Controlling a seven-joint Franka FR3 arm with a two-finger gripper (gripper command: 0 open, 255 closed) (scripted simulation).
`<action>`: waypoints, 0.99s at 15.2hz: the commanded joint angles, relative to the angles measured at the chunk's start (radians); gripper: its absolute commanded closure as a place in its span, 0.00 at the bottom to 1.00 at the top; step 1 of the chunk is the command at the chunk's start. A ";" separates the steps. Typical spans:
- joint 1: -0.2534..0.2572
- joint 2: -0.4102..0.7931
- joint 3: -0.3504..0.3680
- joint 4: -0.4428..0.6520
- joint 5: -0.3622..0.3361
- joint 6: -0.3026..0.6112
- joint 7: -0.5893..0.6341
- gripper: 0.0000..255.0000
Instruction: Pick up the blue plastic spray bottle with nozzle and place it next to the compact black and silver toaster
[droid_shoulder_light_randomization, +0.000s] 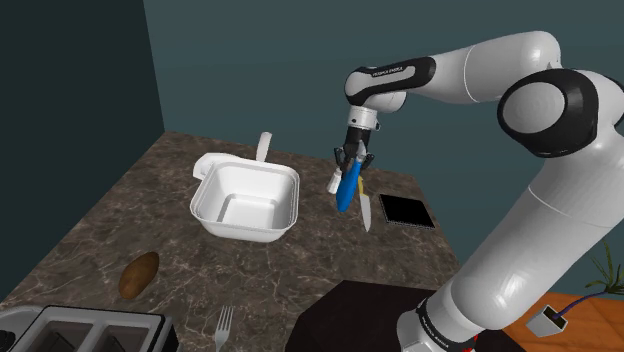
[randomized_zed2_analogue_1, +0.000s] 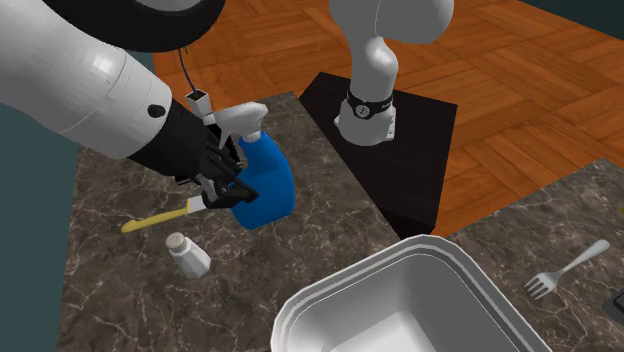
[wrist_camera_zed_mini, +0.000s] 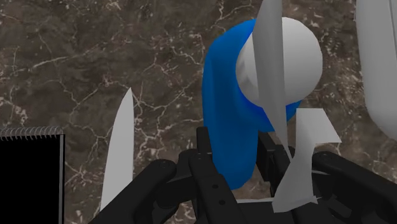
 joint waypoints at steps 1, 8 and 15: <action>-0.001 -0.012 -0.001 0.013 -0.003 -0.025 0.004 1.00; -0.002 -0.045 -0.002 0.069 -0.010 -0.111 0.022 1.00; -0.002 -0.067 -0.003 0.136 -0.014 -0.199 0.039 1.00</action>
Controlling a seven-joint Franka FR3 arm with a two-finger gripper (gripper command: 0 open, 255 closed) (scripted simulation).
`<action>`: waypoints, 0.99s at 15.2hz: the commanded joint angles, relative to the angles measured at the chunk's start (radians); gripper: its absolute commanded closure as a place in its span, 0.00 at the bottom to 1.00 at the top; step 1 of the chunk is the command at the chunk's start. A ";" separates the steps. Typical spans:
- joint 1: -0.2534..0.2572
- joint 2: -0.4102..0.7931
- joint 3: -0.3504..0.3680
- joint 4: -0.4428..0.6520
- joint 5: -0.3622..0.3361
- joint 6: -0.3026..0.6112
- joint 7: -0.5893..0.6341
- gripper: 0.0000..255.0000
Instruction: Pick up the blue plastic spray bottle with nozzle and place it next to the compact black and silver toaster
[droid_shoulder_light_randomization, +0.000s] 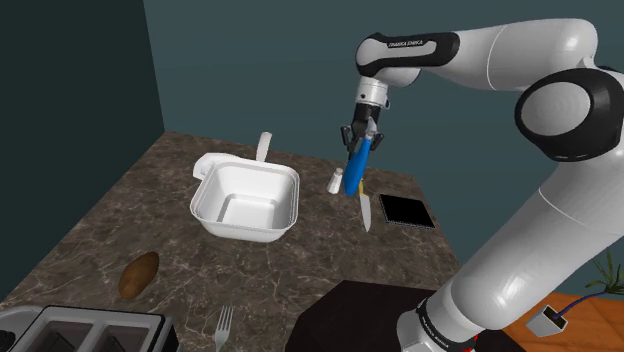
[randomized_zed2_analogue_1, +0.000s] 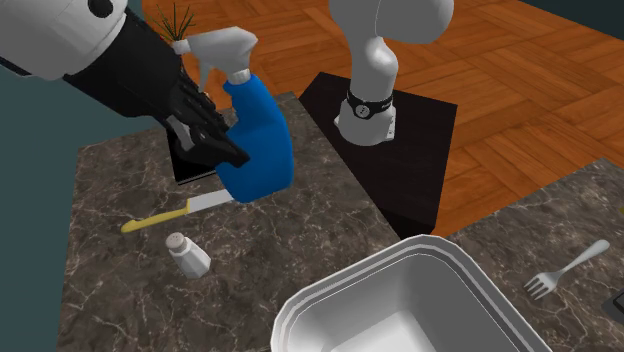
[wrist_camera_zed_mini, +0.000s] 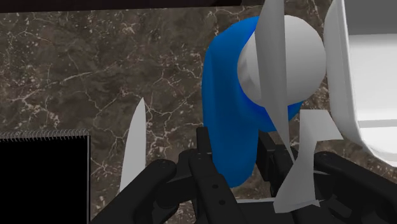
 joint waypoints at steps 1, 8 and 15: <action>-0.001 -0.002 -0.001 0.023 -0.001 -0.026 0.003 1.00; -0.003 -0.013 -0.002 0.104 -0.001 -0.116 0.019 1.00; -0.004 -0.014 -0.004 0.197 0.001 -0.208 0.034 1.00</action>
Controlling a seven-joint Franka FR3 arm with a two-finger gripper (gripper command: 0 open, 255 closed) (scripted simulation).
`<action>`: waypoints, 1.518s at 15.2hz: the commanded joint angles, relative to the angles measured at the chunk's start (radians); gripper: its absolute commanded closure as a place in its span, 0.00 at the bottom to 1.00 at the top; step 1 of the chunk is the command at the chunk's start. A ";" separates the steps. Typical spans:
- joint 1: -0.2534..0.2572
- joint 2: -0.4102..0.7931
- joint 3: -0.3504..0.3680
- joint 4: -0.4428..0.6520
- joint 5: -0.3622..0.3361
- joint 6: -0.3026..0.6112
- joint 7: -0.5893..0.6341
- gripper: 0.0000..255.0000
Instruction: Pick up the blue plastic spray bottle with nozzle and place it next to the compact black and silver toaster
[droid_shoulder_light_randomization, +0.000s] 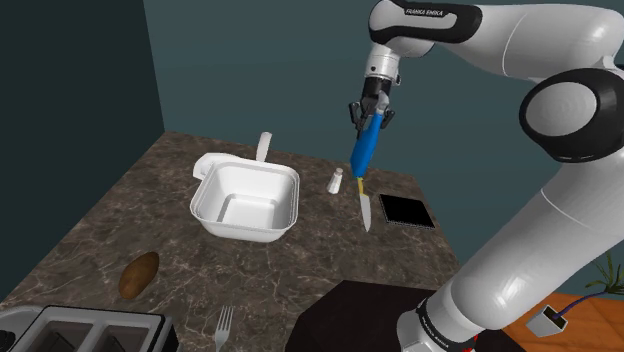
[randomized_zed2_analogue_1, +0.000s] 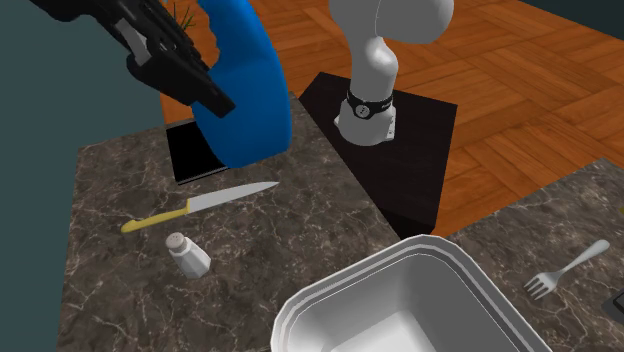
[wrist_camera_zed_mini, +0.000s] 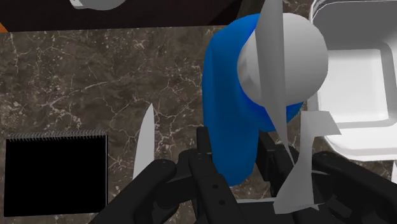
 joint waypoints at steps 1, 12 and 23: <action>0.000 0.004 0.000 0.034 0.002 -0.030 0.005 1.00; -0.006 0.031 -0.004 0.215 0.014 -0.183 0.029 1.00; 0.068 -0.146 0.071 0.049 0.057 -0.158 0.190 1.00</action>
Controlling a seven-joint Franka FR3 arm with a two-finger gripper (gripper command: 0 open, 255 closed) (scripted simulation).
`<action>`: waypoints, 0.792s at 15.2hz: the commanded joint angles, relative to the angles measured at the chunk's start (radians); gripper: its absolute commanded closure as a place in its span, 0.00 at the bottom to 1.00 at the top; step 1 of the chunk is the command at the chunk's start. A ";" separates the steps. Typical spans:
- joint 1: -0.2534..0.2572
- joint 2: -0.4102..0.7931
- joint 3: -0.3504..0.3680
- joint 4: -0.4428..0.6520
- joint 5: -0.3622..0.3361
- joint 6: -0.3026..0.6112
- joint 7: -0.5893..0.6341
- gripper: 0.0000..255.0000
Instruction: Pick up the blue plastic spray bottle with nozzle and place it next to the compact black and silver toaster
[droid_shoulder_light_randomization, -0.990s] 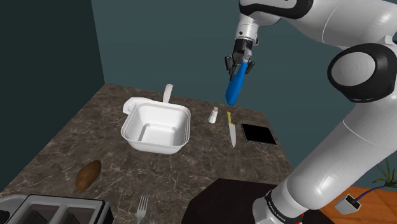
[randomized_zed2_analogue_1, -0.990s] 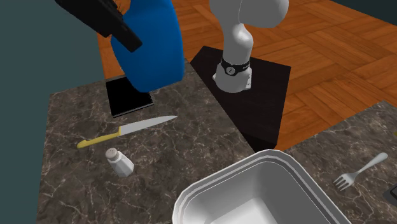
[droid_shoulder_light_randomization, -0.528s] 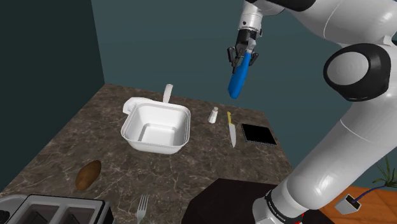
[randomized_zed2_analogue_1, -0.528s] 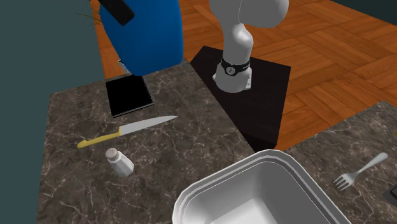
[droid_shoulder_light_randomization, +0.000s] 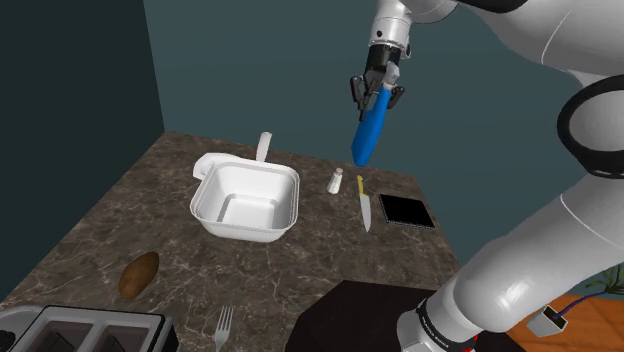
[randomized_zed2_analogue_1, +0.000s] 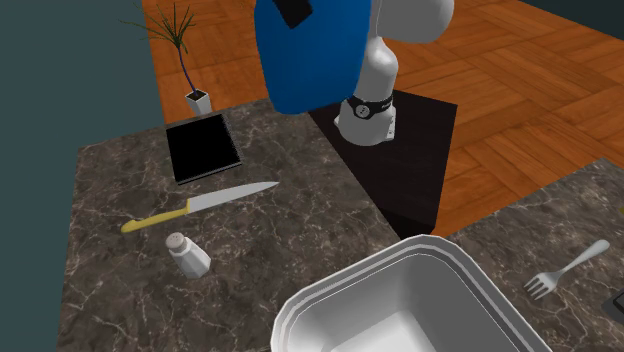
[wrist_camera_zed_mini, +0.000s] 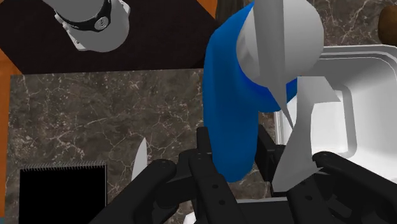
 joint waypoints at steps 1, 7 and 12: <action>0.019 -0.048 0.024 -0.054 0.015 0.017 0.045 1.00; 0.073 -0.167 0.105 -0.187 0.074 0.069 0.178 1.00; 0.116 -0.241 0.180 -0.265 0.135 0.112 0.290 1.00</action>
